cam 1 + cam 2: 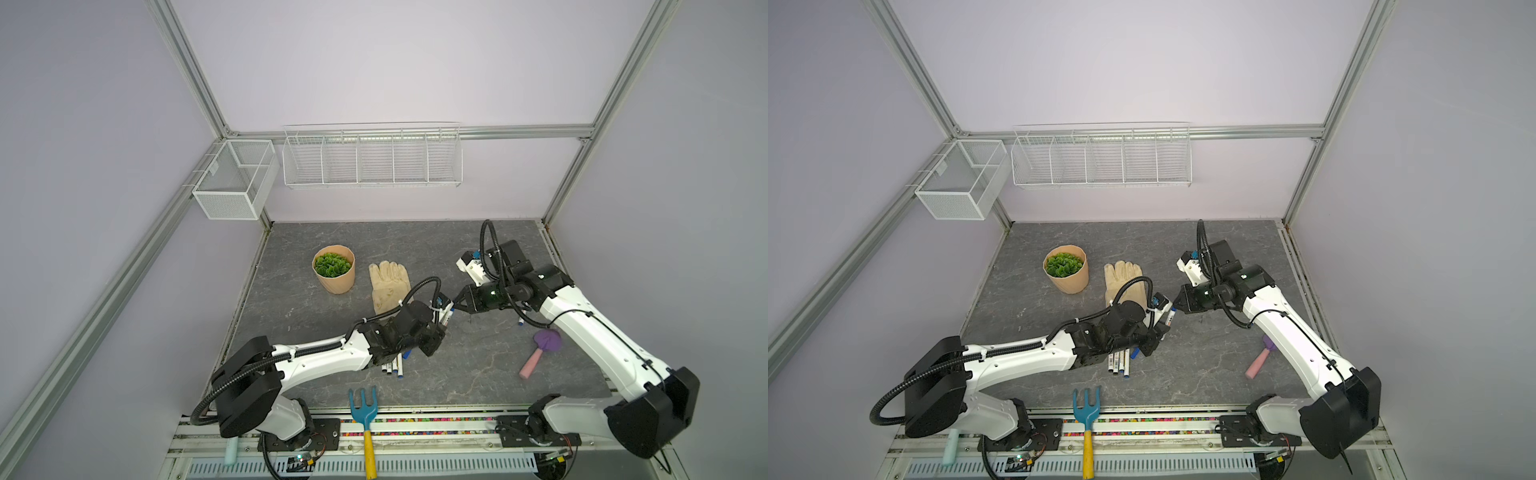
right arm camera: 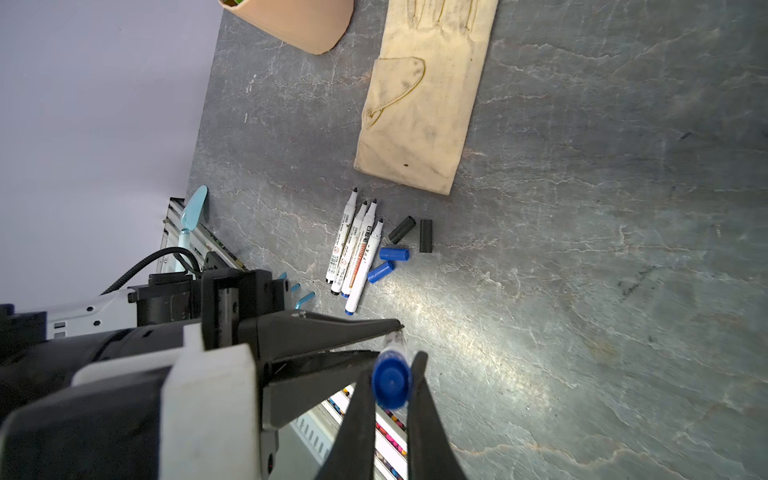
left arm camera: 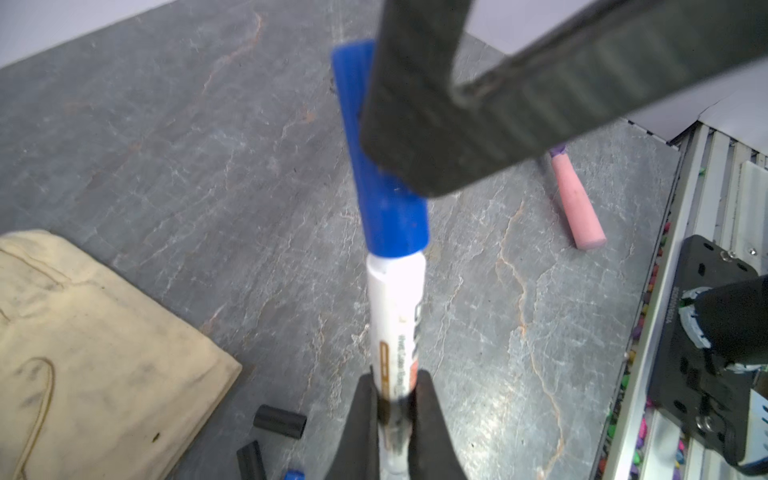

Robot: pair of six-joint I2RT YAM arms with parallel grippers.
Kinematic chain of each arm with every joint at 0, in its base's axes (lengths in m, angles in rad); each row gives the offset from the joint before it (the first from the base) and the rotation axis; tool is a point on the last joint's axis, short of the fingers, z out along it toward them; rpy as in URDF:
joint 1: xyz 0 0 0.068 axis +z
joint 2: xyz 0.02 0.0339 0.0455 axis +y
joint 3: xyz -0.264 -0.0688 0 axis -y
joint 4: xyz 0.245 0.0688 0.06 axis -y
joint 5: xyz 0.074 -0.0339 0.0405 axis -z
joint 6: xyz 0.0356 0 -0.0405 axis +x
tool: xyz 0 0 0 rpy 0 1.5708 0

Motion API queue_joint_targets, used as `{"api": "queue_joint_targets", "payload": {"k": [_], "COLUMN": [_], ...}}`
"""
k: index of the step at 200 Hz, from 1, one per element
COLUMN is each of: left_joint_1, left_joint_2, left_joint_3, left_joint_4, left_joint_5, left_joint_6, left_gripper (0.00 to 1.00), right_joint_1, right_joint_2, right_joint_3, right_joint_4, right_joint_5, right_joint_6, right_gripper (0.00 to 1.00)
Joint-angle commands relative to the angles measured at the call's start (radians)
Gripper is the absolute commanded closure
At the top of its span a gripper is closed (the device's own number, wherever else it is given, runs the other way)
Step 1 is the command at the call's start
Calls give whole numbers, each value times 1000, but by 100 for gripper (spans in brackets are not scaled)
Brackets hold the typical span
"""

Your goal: Insert the pens into the pen caps

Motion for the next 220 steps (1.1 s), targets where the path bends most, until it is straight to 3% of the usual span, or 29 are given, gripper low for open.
{"api": "queue_joint_targets", "payload": {"k": [1,42,73,170,220], "left_joint_1": [-28,-38,-38,-36,-33], "left_joint_2": [-15,-6,-17,-10,1], "left_joint_3": [75,65,47,60,100], "left_joint_4": [205,227,239,290,284], "left_joint_5": [-18,-22,-30,-49,-47], "left_joint_6": [57,53,52,36,50], "left_gripper": [100,100,100,100,100], "right_joint_1": [20,20,18,30,38], "right_joint_2": [-2,-9,-37,-70,-68], "right_joint_3": [37,136,166,114,102], "right_joint_4": [-100,-112,-106,-92,-88], "right_joint_5": [5,89,108,85,111], "right_joint_6": [-24,-48,-62,-62,-66], "right_gripper": [85,69,63,65,74]}}
